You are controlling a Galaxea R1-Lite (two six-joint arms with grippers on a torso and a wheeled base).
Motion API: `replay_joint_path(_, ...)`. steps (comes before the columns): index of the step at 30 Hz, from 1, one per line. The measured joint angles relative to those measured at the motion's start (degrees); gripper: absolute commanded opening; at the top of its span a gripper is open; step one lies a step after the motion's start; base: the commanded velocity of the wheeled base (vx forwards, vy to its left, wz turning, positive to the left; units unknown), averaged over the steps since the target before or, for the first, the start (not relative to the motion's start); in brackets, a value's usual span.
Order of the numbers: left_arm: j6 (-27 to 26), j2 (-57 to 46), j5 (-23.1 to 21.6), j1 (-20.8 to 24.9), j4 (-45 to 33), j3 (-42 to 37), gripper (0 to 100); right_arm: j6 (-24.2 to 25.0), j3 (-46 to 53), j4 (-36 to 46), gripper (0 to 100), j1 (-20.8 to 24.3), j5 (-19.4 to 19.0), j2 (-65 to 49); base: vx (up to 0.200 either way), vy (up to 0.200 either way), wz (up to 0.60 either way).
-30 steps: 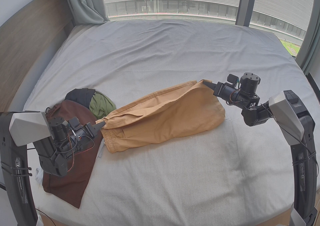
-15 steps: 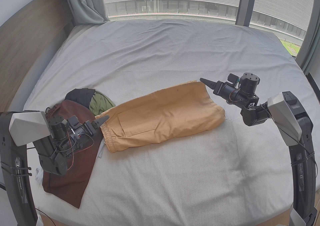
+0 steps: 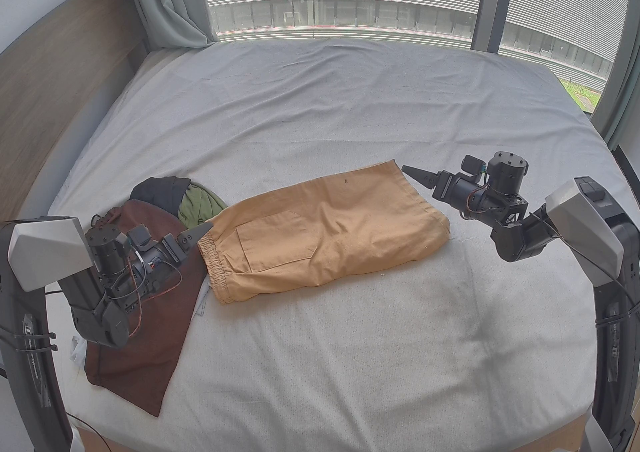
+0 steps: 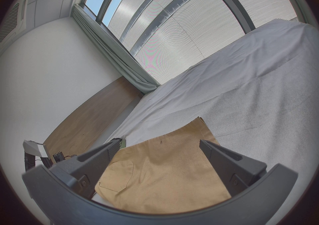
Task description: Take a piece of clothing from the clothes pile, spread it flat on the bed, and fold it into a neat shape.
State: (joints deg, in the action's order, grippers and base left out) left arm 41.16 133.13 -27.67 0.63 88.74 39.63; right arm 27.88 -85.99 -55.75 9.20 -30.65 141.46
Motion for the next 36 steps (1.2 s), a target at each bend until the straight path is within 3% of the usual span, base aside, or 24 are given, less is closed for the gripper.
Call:
replay_joint_path(21,0.3,-4.3,-0.7,-0.3,0.0,-1.5,100,0.3,17.1,-7.1,100,0.1,0.0,-7.5,0.0,0.0,0.0)
replay_joint_path(36,-3.3,-5.4,-1.1,2.0,0.0,-4.8,100,1.7,30.3,-12.8,100,0.7,0.5,-7.4,0.0,0.0,0.0)
